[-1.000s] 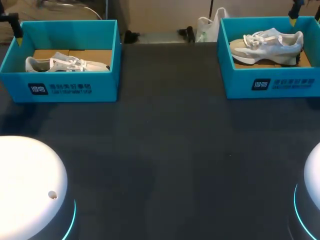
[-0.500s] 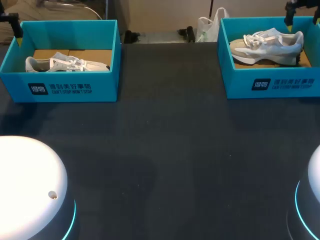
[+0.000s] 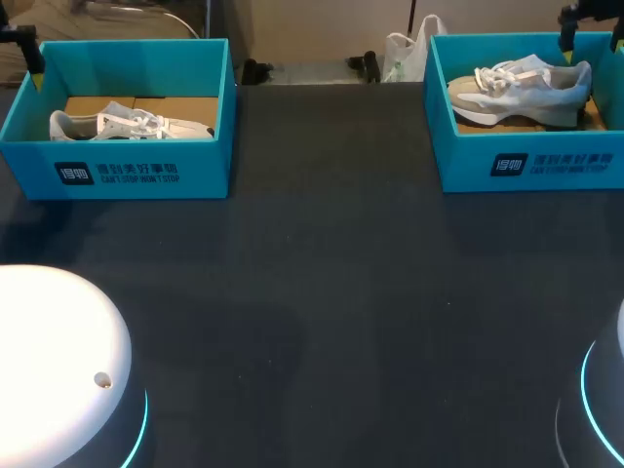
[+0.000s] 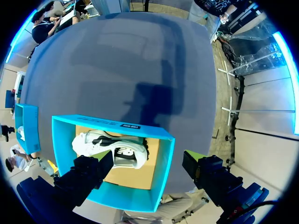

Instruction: Take the shoe out of the shoebox, open the shoe tongue, remove and reinsert the insole, then place the shoe into the shoebox

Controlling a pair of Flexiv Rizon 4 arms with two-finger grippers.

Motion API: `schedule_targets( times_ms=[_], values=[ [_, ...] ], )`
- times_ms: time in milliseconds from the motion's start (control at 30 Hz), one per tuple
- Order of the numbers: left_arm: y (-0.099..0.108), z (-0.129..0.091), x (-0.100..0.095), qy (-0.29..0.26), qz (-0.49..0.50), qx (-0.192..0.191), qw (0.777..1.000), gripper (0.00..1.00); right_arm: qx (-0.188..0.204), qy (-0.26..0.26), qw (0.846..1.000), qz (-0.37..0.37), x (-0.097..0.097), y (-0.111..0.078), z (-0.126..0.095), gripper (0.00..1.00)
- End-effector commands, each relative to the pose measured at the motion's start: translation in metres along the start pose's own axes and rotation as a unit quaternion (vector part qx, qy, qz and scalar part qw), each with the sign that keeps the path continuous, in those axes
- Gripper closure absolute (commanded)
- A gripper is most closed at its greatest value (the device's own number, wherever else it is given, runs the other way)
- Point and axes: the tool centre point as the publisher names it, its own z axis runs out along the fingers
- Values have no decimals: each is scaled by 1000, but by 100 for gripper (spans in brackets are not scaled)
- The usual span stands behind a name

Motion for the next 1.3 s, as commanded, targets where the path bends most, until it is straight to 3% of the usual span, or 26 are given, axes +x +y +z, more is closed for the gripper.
schedule_targets(
  times_ms=[33,100,333,500,633,767,900,1300],
  values=[
    [-2,0,0,0,0,-2,1000,0,19,-3,1000,7,-3,16,16,35],
    [-2,0,0,0,0,-2,1000,0,22,-2,1000,11,-4,18,21,38],
    [-2,0,0,0,0,-2,1000,0,33,7,999,28,-5,22,40,24],
    [-2,0,0,0,0,-2,1000,0,41,6,998,39,-6,17,48,35],
    [-2,0,0,0,0,-2,1000,0,45,12,998,44,-7,12,54,28],
    [-2,0,0,0,0,-2,1000,0,48,13,998,45,-5,10,60,15],
    [-2,0,0,0,0,-2,1000,0,50,17,998,44,-2,7,65,23],
    [-2,0,0,0,0,-2,1000,0,66,26,996,47,-1,2,87,21]
  ],
)
